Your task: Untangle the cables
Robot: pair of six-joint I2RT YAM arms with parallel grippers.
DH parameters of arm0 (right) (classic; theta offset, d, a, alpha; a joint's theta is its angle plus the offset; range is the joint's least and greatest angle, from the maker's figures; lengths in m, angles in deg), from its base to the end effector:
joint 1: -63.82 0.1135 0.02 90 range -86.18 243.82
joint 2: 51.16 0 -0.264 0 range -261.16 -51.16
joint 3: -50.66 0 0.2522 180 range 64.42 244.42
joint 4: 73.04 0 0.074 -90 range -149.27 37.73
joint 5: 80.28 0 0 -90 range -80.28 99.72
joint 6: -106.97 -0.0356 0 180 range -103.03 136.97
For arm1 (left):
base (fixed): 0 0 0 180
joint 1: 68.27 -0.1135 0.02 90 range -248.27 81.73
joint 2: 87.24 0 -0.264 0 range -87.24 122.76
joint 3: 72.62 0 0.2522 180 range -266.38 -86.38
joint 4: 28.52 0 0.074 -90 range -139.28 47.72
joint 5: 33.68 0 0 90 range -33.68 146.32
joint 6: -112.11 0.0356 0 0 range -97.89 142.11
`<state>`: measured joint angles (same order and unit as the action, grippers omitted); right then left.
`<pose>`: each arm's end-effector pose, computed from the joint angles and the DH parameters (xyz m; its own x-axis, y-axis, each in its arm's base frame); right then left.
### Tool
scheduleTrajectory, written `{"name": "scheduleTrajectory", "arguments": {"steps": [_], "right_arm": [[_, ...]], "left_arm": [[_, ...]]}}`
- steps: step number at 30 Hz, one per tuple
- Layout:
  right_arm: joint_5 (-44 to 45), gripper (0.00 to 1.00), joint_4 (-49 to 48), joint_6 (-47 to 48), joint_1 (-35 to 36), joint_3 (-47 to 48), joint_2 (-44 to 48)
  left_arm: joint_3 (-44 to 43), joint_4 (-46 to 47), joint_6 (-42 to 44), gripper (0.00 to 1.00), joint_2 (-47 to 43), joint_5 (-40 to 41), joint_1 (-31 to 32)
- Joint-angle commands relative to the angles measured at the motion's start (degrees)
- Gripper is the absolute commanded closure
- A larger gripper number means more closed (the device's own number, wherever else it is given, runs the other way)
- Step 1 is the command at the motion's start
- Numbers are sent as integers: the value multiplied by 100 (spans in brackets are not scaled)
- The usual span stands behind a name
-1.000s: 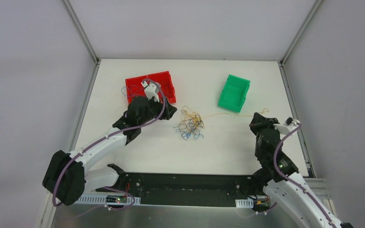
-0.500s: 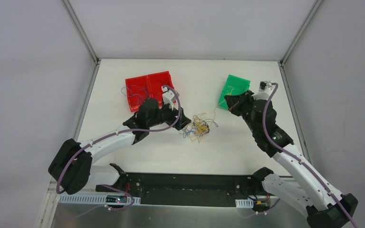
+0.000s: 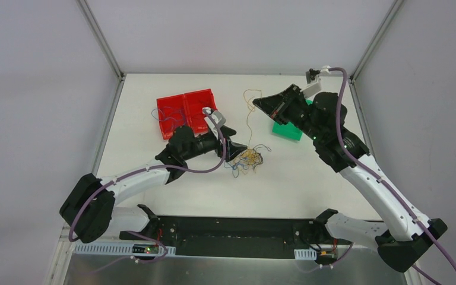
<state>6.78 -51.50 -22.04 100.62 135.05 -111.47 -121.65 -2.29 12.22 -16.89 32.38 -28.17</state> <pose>0.1822 0.1386 0.4506 -0.3748 0.5047 -0.7777 -0.5191 0.5808 0.6271 0.1990 -0.1865 0.2796 -0.0897 -0.1297 -0.9875 0.8959 0.4227 -0.1369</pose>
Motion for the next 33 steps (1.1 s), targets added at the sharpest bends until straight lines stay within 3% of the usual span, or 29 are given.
{"name": "scheduleTrajectory", "arguments": {"steps": [1, 11, 15, 21, 25, 29, 33], "right_arm": [[-302, 100, -39, -328, 112, 99, -136], [-341, 100, -114, -627, 186, 541, -312], [-15, 100, 266, -585, 179, 1115, -332], [701, 100, 588, -566, 179, 1984, -248], [1520, 100, 565, -549, 171, 2436, -95], [2259, 100, 600, -289, 170, 3120, -151], [2844, 100, 743, 140, 171, 3931, -245]], "left_arm": [[-372, 992, 76, 22, 479, -167, 7], [-759, 1458, -363, 38, 1971, -324, 76], [-924, 1341, -552, 52, 2468, -175, 75], [-989, 1119, -594, 58, 2685, -96, 77], [-1121, 808, -657, 57, 2798, -33, 77], [-1158, 398, -862, 49, 2877, 612, 68], [-1157, 8, -947, 47, 2756, 1085, 54]]}}
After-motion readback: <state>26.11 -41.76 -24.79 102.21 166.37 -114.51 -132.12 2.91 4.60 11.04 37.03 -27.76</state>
